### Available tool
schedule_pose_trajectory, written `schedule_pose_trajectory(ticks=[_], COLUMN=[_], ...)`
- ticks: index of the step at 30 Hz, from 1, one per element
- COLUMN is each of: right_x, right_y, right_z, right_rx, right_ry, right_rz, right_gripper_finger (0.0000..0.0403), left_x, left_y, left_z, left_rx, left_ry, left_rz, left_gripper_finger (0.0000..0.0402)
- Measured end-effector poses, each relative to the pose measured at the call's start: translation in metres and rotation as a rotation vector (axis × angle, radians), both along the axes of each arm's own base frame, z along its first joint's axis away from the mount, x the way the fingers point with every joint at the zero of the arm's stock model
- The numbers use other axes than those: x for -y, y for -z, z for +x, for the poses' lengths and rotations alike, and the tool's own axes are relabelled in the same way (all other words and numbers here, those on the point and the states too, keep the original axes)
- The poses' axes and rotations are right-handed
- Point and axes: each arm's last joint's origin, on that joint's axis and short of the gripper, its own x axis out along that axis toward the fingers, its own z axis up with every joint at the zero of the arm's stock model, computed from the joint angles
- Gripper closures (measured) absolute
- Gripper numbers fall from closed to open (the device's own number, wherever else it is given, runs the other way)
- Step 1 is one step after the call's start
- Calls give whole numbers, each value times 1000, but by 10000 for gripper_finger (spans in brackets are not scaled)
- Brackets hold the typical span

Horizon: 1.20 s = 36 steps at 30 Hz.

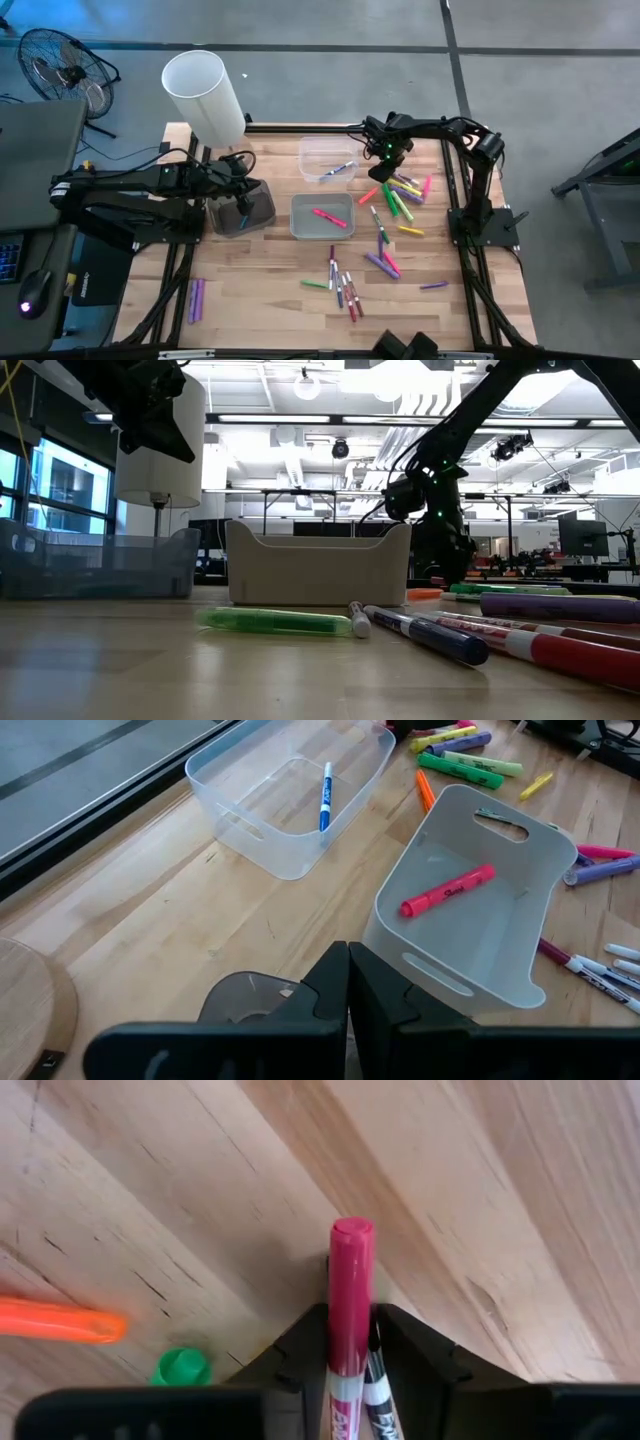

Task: Pick & Place Markers
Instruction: Put the pink marker pen into the transparent bin, then put the black marker pen into the transparent bin

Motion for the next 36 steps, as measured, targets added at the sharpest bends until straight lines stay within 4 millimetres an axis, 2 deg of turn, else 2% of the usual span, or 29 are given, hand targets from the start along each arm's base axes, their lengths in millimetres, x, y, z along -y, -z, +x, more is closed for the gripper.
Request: schedule_pose_trajectory(ticks=[3,13,16,20,24,32,36], right_x=[0,0,-1,-2,-1,-4,-4], right_y=[0,-2,-6,-18,-20,-16,-16], right_z=[0,0,0,-1,-2,-5,-5], right_rx=[0,8,21,53,57,36,35], right_ry=[-1,1,1,0,-1,-2,0], right_rz=[0,11,4,-27,-39,-36,-35], right_gripper_finger=[315,365,357,326,322,384,400], left_x=[0,0,0,0,0,0,1], left_y=[0,0,0,0,0,0,0], left_z=[0,0,0,0,0,0,0], left_rx=[0,0,0,0,-1,0,2], left_ry=[0,1,1,1,0,3,18], left_rz=[0,0,0,1,1,-1,-15], left_gripper_finger=[401,401,401,401,401,401,401])
